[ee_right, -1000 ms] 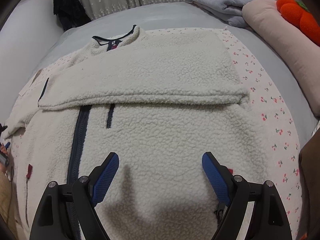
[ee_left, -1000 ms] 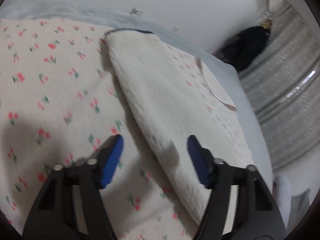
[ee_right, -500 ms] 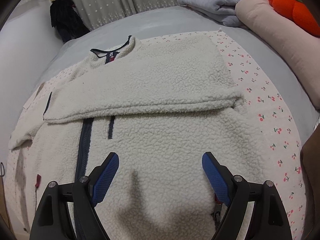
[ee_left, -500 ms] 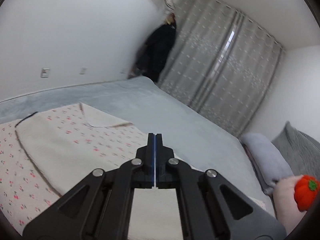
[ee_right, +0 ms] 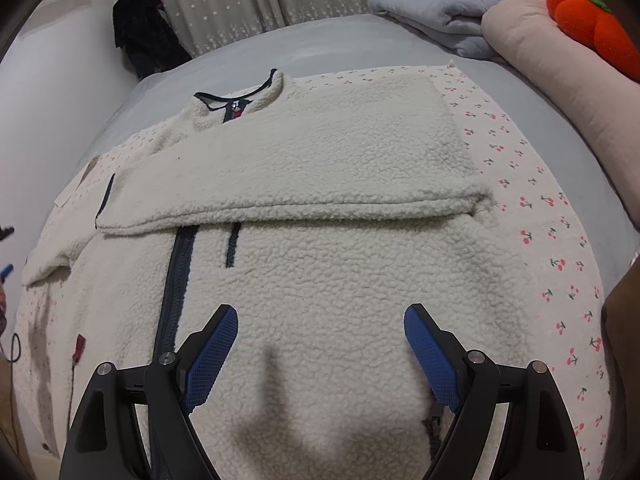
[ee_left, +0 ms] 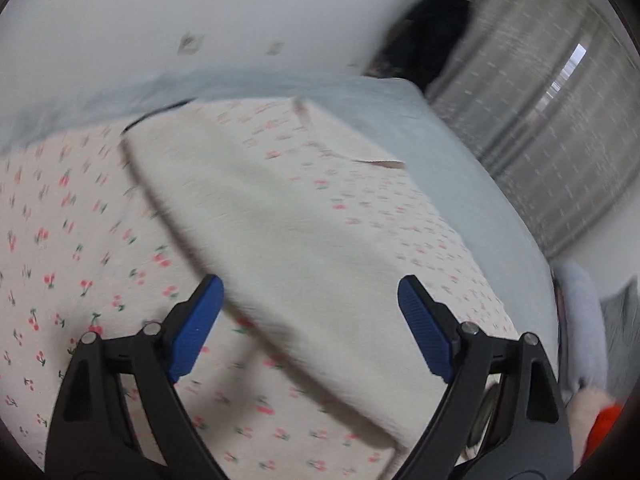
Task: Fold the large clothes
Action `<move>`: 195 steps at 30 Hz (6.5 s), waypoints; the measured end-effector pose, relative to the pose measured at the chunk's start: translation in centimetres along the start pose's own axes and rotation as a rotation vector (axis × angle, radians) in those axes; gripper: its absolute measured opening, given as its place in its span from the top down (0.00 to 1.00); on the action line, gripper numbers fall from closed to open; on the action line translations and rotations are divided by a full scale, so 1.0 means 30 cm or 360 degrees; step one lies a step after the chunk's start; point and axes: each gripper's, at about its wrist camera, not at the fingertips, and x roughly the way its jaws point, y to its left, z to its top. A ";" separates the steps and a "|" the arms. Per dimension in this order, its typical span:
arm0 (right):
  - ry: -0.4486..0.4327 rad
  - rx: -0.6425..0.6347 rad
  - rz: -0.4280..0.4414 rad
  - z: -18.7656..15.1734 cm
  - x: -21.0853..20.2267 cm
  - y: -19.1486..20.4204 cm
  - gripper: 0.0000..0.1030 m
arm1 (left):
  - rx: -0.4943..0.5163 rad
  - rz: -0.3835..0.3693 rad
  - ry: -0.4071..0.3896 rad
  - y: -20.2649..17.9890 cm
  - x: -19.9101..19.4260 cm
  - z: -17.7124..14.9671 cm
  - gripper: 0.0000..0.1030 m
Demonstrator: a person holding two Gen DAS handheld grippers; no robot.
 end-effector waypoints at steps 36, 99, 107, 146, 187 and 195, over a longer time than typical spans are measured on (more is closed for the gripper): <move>-0.0142 0.0122 0.0133 0.026 -0.095 -0.099 0.15 | 0.0740 -0.1111 -0.0103 -1.001 -0.456 -0.477 0.89; -0.0256 0.0479 0.0601 0.364 0.217 -0.262 0.91 | 0.1154 -0.0568 0.0144 -0.647 -0.163 -0.793 0.47; -0.0314 0.0125 0.0058 0.380 0.194 -0.267 0.88 | 0.1445 -0.0390 0.0259 -0.757 0.020 -0.921 0.44; -0.0117 0.0033 0.0075 -0.354 -0.310 -0.332 0.19 | 0.1246 -0.0230 0.0507 -0.175 -0.518 -0.882 0.04; -0.0355 0.0115 0.0655 -0.806 -0.329 -0.450 0.38 | 0.0978 -0.0699 0.0685 0.132 -0.577 -1.111 0.24; -0.0354 0.0148 0.0761 -0.819 -0.310 -0.482 0.74 | 0.0839 -0.0779 0.0738 0.148 -0.565 -1.124 0.67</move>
